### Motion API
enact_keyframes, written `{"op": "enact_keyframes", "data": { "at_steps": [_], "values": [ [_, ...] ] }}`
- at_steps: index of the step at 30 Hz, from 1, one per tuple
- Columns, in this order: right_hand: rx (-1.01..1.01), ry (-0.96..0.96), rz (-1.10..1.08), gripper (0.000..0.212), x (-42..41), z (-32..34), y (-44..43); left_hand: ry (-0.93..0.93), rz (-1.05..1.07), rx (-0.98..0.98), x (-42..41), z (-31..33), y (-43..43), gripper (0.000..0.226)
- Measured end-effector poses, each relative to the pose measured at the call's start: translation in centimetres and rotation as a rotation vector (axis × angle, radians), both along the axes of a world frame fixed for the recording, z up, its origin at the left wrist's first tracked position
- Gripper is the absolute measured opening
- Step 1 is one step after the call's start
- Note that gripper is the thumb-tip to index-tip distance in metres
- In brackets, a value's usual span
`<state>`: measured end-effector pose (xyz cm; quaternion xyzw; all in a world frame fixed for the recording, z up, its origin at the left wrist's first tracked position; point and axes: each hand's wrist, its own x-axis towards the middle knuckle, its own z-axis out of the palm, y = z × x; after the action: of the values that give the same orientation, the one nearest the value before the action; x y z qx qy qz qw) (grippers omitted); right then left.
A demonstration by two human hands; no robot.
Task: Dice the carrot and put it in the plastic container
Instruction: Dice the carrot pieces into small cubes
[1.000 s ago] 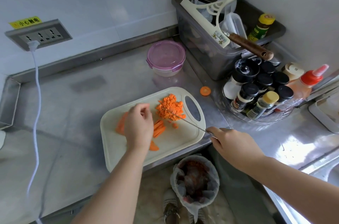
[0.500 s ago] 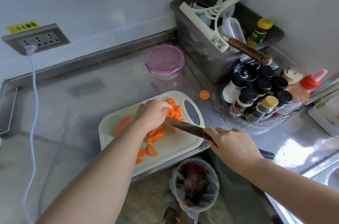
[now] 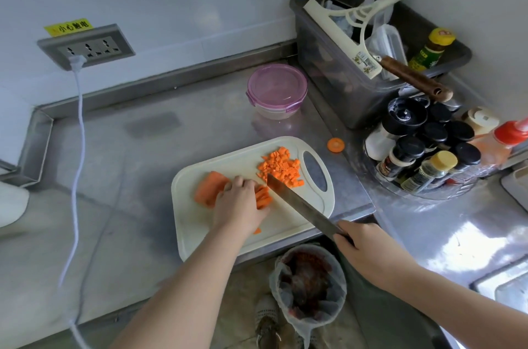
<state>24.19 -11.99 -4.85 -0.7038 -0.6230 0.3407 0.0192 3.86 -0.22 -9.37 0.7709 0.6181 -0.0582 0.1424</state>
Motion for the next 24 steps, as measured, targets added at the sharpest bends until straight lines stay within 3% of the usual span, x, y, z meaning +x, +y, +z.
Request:
{"op": "enact_keyframes", "data": {
  "at_steps": [5,10,16,24],
  "values": [
    [0.018,-0.006,0.004,0.015,-0.8,0.0,0.2,-0.063,0.012,0.006,-0.1,-0.1,0.3,0.035],
    [0.03,-0.013,-0.03,0.014,-2.4,-0.8,0.4,-0.117,0.054,-0.001,-1.6,-0.4,-0.1,0.035],
    [0.035,-0.01,-0.041,0.019,-3.5,-1.4,0.6,-0.25,0.172,-0.018,-2.6,0.0,-1.0,0.053],
    [0.035,-0.006,-0.048,0.015,-3.7,-0.8,0.7,-0.368,0.256,-0.044,-2.9,0.2,-1.3,0.043]
  ]
}}
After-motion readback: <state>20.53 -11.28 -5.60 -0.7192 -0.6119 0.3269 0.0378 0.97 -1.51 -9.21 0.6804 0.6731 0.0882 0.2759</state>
